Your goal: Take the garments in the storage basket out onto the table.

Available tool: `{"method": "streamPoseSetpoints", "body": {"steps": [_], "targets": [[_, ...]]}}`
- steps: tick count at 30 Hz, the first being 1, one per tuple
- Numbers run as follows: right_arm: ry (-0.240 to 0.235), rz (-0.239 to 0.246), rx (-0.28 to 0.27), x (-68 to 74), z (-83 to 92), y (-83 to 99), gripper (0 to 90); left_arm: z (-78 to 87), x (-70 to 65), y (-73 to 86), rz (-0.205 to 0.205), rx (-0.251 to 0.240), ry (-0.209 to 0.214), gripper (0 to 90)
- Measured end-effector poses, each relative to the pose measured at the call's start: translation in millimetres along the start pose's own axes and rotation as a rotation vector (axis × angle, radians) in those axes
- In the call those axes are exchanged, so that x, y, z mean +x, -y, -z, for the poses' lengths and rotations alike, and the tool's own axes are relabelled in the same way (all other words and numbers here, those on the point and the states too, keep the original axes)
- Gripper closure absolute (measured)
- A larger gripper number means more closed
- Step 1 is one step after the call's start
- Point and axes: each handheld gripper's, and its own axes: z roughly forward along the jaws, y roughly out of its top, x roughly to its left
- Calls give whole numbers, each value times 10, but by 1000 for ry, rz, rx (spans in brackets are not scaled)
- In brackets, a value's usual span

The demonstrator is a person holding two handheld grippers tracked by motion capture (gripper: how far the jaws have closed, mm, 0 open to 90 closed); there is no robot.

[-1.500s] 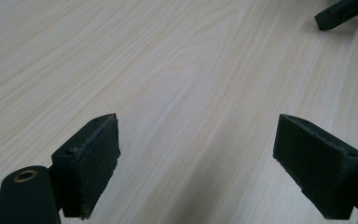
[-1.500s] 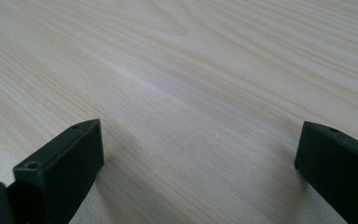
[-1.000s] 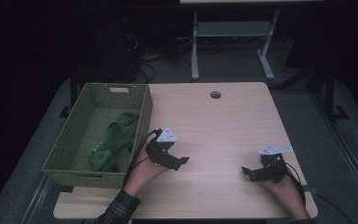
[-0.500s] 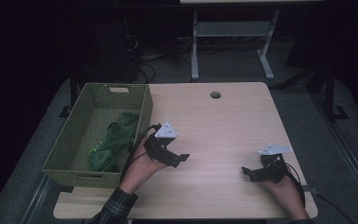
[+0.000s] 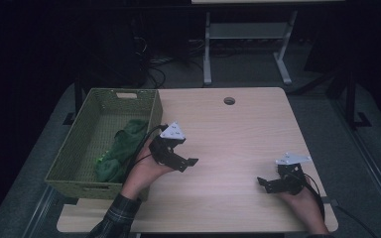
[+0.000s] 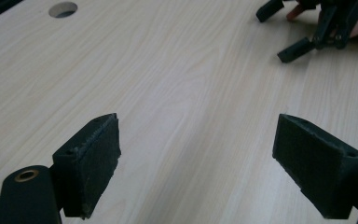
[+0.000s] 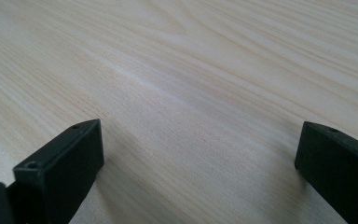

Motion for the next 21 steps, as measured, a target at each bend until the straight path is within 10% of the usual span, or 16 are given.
{"method": "streamPoseSetpoints", "body": {"steps": [21], "targets": [[0, -1, 0, 1, 0, 0, 8, 399, 178, 79, 35, -11, -57, 156]]}}
